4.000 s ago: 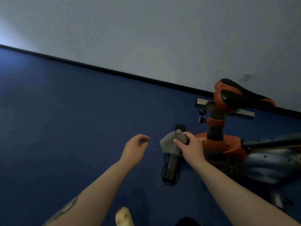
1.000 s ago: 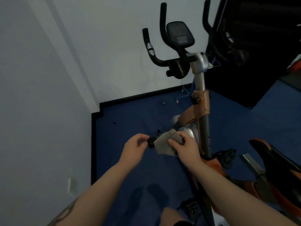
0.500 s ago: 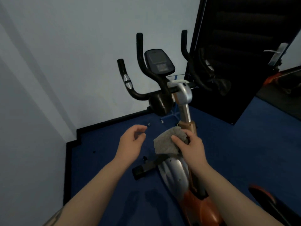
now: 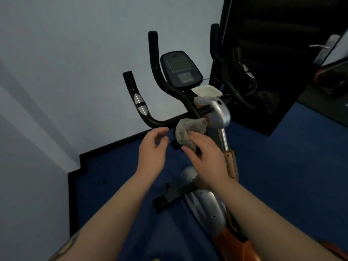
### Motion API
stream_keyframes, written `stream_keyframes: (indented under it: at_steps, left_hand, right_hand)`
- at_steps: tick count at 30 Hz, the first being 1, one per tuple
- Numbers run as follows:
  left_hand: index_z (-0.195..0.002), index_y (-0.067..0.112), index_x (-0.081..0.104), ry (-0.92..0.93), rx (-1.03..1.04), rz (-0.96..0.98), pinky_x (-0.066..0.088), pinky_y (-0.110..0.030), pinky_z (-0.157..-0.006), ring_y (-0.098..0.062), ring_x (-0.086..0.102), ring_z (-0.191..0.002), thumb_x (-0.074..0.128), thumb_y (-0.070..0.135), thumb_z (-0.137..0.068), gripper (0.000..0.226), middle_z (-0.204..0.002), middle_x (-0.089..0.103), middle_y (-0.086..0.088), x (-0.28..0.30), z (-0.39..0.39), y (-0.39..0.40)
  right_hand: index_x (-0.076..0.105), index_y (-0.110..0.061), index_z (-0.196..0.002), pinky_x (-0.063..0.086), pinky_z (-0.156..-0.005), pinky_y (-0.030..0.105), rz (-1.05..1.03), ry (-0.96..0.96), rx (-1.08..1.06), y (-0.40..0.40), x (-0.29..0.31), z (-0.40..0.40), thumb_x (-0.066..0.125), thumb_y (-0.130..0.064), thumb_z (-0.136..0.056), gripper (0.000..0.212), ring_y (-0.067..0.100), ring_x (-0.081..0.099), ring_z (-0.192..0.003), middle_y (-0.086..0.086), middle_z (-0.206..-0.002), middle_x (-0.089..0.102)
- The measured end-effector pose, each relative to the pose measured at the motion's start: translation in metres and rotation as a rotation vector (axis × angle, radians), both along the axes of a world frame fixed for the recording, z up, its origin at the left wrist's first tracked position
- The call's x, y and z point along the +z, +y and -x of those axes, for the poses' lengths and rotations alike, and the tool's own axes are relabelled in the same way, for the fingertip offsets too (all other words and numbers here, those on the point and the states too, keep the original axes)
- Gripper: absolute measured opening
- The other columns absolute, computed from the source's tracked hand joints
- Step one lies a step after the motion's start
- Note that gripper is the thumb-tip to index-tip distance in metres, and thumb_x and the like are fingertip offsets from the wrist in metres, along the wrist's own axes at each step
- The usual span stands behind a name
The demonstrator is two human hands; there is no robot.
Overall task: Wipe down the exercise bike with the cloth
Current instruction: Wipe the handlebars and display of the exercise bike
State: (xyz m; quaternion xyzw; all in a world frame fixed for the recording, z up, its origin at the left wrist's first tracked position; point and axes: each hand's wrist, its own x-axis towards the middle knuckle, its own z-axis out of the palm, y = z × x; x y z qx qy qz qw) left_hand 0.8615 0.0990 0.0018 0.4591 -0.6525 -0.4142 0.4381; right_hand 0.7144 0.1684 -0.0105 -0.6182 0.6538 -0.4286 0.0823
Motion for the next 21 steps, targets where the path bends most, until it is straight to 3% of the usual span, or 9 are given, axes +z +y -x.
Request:
stream_keyframes:
  at_steps: [4,7,10,14,18,21]
  left_hand:
    - [-0.126,0.018,0.063,0.000,-0.103,-0.027,0.041,-0.007,-0.092,0.002,0.056,-0.112,0.052,0.016,-0.101,0.028,-0.123,0.063,0.008,-0.016,-0.003,-0.005]
    - [-0.127,0.022,0.062,0.077,-0.186,-0.056,0.043,-0.010,-0.094,0.002,0.057,-0.114,0.049,0.019,-0.102,0.028,-0.123,0.064,0.010,-0.020,0.001,-0.016]
    - [-0.129,0.025,0.059,0.119,-0.223,-0.087,0.042,-0.011,-0.097,0.003,0.055,-0.117,0.045,0.024,-0.103,0.029,-0.123,0.063,0.014,-0.025,0.006,-0.019]
    - [-0.130,0.033,0.053,0.114,-0.287,-0.094,0.038,-0.003,-0.093,0.013,0.052,-0.117,0.041,0.028,-0.104,0.029,-0.121,0.058,0.026,-0.034,0.003,-0.007]
    - [-0.121,0.045,0.051,0.116,-0.306,-0.113,0.035,0.001,-0.090,0.020,0.050,-0.114,0.039,0.041,-0.098,0.026,-0.115,0.059,0.035,-0.030,0.001,-0.008]
    - [-0.118,0.044,0.056,0.145,-0.281,-0.137,0.042,-0.007,-0.093,0.011,0.055,-0.114,0.038,0.045,-0.095,0.029,-0.116,0.064,0.030,-0.029,0.002,-0.006]
  right_hand:
    - [0.070,-0.019,-0.116,0.046,-0.101,0.034,-0.006,-0.120,-0.096,-0.002,-0.005,-0.008,0.053,-0.055,-0.092,0.046,0.011,0.050,-0.123,-0.012,-0.128,0.055]
    - [0.065,-0.024,-0.114,0.045,-0.091,0.031,-0.010,-0.023,-0.172,-0.020,0.004,-0.011,0.063,-0.048,-0.087,0.036,0.015,0.047,-0.121,-0.008,-0.131,0.049]
    - [0.066,-0.020,-0.113,0.046,-0.092,0.030,-0.032,-0.068,-0.159,-0.018,0.000,-0.014,0.066,-0.033,-0.090,0.026,0.014,0.052,-0.113,-0.007,-0.122,0.054]
    - [0.066,-0.015,-0.105,0.039,-0.091,0.009,-0.013,-0.110,-0.105,-0.011,0.000,-0.008,0.068,-0.010,-0.086,0.019,0.002,0.053,-0.105,-0.009,-0.111,0.055]
    - [0.063,-0.020,-0.113,0.044,-0.092,0.017,-0.029,-0.260,-0.092,-0.041,0.014,-0.014,0.063,-0.009,-0.090,0.026,0.005,0.055,-0.108,-0.006,-0.117,0.059]
    - [0.063,-0.024,-0.104,0.040,-0.085,0.008,-0.037,-0.252,-0.031,-0.029,0.007,-0.010,0.065,-0.008,-0.090,0.022,-0.002,0.055,-0.100,-0.009,-0.107,0.059]
